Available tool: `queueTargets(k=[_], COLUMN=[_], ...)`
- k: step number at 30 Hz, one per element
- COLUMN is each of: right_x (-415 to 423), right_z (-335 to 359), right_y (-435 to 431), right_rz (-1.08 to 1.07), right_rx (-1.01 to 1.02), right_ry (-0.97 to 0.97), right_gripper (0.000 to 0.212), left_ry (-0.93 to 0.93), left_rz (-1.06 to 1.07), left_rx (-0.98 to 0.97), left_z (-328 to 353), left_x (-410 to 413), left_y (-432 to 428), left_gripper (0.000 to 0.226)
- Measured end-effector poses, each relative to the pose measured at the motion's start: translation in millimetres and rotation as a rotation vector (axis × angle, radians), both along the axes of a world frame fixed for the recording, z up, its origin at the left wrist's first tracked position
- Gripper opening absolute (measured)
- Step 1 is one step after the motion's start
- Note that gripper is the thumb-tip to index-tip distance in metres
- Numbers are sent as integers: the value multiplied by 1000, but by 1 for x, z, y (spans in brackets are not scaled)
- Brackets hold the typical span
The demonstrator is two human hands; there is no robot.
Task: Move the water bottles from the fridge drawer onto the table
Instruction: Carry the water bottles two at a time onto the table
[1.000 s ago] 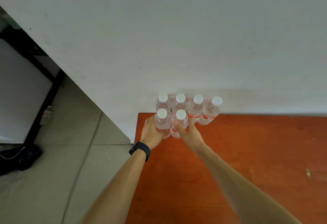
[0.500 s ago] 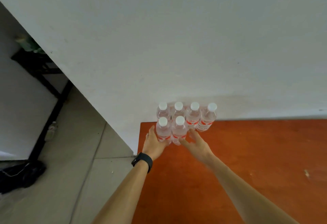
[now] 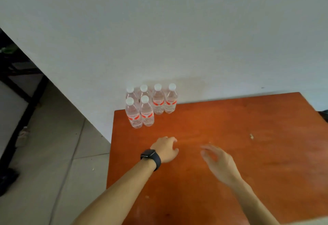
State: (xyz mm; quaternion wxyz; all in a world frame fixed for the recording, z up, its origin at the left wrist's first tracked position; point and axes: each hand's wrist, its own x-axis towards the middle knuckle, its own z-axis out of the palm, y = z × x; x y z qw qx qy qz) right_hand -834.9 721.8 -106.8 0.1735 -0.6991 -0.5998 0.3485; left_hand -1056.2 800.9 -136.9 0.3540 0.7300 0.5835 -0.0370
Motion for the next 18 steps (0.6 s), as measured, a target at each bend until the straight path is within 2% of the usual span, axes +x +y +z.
queueTargets(k=[5, 11, 18], right_x=[98, 216, 322], right_z=[10, 54, 98], right_y=[-97, -268, -489], right_rz=[-201, -539, -954], right_rx=[90, 93, 97], right_ry=[-199, -375, -499], right_gripper=[33, 40, 44], left_ry=[107, 41, -142], left_rz=[-350, -704, -1122], left_rx=[132, 262, 555], left_z=[21, 66, 128], left_x=[127, 301, 479], left_y=[-45, -169, -341], left_gripper=[49, 48, 51])
